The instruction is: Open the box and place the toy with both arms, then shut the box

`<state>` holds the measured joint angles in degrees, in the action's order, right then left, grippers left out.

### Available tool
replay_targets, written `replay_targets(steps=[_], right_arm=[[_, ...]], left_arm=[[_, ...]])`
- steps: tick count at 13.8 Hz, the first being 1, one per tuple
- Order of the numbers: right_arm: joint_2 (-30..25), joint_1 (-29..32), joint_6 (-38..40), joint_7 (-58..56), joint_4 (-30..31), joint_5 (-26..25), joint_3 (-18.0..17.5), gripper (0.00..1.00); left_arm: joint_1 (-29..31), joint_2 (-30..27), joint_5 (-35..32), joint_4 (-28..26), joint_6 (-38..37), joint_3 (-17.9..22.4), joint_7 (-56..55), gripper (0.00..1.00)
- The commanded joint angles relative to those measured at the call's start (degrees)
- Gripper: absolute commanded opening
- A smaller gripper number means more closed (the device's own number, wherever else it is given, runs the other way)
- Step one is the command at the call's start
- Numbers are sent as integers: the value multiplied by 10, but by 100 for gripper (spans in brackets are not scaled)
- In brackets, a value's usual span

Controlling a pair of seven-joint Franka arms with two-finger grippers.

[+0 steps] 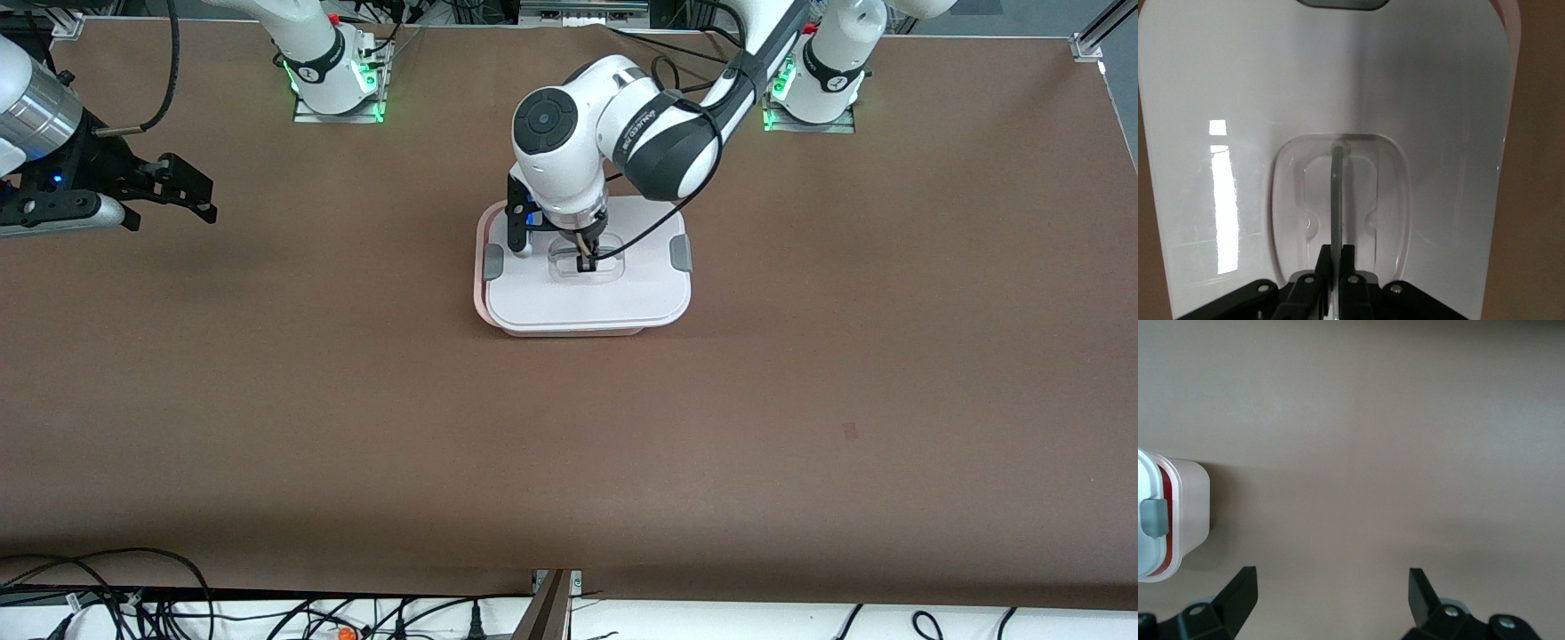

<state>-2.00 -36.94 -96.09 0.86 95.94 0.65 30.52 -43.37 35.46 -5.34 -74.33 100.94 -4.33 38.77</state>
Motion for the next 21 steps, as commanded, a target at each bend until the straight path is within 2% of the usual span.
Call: replay_targets(steps=[1,7,10,21], right_arm=[[-7,-9,-6,11,4,0,6,100],[-9,-9,-3,2,1,0,5,100],[-11,-9,-2,2,0,0,3,100],[-12,-12,1,12,-1,0,0,100]], left_arm=[[-11,12,-12,11,6,8,3,0],[-14,12,-8,13,11,7,-20,0],[-25,15,-7,11,14,7,-74,0],[-23,20,-17,9,42,8,-35,0]])
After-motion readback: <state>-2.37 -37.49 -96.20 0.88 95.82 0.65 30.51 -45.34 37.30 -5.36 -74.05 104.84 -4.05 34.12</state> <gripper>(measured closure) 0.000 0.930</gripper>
